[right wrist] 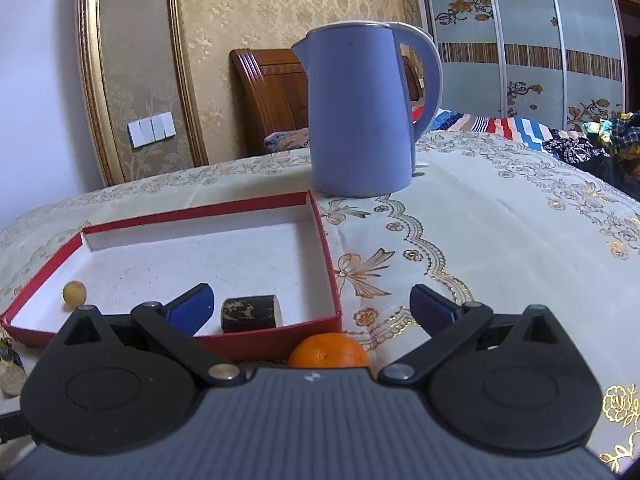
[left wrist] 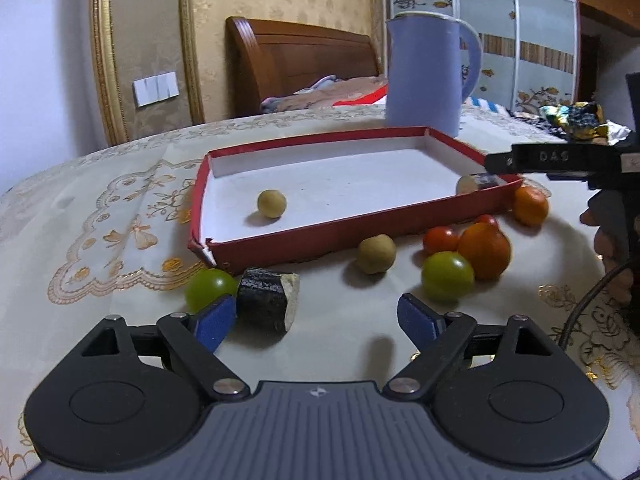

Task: Organize fruits
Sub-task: 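Lift both open tools out of the tray back over the loose fruits, then grasp the black cylinder with white cut end with the left tool while the right tool grasps an orange, then carry the cylinder and orange into the red tray and open both tools, then move the left tool out of the tray and grasp the green tomato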

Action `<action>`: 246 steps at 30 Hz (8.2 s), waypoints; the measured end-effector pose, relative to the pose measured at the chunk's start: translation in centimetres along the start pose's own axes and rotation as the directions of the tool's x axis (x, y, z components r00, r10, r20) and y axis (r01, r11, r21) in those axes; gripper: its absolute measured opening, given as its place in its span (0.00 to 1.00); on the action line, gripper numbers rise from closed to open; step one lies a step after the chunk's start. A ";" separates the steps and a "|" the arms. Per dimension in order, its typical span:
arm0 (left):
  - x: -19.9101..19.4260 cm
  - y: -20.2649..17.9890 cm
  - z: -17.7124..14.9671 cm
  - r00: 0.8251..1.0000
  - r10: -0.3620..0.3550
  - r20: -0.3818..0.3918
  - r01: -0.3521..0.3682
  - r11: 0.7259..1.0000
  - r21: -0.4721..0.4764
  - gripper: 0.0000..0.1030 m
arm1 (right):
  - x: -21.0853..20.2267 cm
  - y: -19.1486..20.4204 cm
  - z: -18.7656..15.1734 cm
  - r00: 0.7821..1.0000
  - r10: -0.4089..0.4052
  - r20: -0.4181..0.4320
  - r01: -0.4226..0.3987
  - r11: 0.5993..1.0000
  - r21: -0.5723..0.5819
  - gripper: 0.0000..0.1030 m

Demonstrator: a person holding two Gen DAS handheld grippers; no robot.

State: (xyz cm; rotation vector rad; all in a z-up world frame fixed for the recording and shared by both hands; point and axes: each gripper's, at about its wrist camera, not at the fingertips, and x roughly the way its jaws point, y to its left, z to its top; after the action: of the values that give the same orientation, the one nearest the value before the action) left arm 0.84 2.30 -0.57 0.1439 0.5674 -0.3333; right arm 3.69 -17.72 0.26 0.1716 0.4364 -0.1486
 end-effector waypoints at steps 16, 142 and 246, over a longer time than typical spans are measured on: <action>2.9 1.6 1.1 0.996 0.027 -0.086 -0.033 0.997 -0.069 0.86 | 0.4 -0.7 -0.2 0.999 0.005 -0.034 -0.004 1.000 0.029 1.00; 0.5 0.0 5.3 0.992 0.126 -0.003 -0.125 0.980 -0.156 0.41 | -3.8 -2.3 1.5 0.992 0.121 0.025 -0.118 0.989 -0.090 0.39; 6.7 0.3 7.0 0.951 0.296 0.088 -0.273 0.939 -0.208 0.67 | 5.0 2.0 3.3 0.997 0.073 0.002 -0.072 0.997 -0.042 1.00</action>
State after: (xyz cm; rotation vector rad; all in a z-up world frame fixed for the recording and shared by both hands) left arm 9.75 -0.82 1.67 0.0166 0.4507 -0.0027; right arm 9.88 -16.99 1.35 0.1462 0.4290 -0.0686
